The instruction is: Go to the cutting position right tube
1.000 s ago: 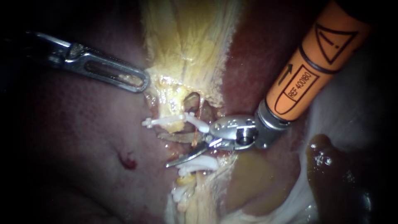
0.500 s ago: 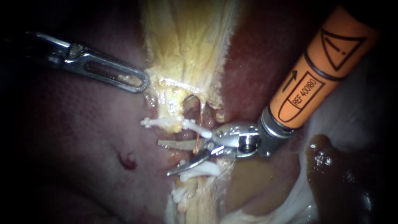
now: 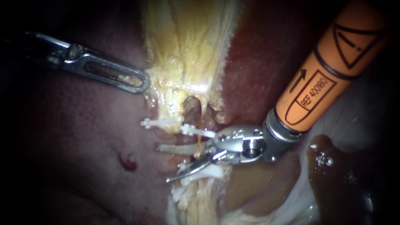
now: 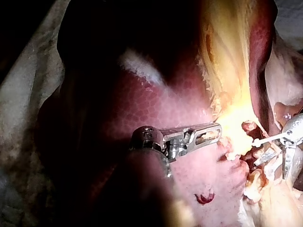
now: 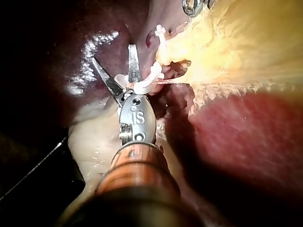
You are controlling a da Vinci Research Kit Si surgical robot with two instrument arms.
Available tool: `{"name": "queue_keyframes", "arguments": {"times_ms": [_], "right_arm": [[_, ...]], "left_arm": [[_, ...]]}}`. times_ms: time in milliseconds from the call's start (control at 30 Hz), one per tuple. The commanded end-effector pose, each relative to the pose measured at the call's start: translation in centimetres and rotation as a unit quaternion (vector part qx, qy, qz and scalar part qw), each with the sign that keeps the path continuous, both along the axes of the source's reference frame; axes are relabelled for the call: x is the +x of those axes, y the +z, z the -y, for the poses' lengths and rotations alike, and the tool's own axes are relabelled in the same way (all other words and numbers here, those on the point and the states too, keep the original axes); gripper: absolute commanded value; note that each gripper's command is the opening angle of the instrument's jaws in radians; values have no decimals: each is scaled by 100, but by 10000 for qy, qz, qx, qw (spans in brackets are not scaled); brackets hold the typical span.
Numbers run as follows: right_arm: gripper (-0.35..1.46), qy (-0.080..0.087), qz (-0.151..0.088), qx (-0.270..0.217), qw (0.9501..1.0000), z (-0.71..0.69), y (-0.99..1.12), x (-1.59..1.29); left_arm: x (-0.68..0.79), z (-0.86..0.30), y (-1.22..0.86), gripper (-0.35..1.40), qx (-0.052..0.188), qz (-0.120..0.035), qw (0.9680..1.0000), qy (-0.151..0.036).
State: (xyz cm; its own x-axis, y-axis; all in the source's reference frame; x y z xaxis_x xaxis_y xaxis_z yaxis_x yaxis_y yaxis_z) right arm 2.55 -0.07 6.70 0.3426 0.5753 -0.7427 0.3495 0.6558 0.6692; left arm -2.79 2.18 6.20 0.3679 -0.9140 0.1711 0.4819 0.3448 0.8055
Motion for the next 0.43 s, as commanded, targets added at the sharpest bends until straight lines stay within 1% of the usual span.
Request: {"name": "queue_keyframes", "arguments": {"times_ms": [33, 433], "right_arm": [[133, 0, 1, 1, 10000, 0, 1, 0], [133, -2, 0, 1, 10000, 0, 1, 0]], "left_arm": [[0, 0, 0, -35, 0, 1, 10000, 1], [0, 0, 0, -35, 0, 1, 10000, 0]]}}
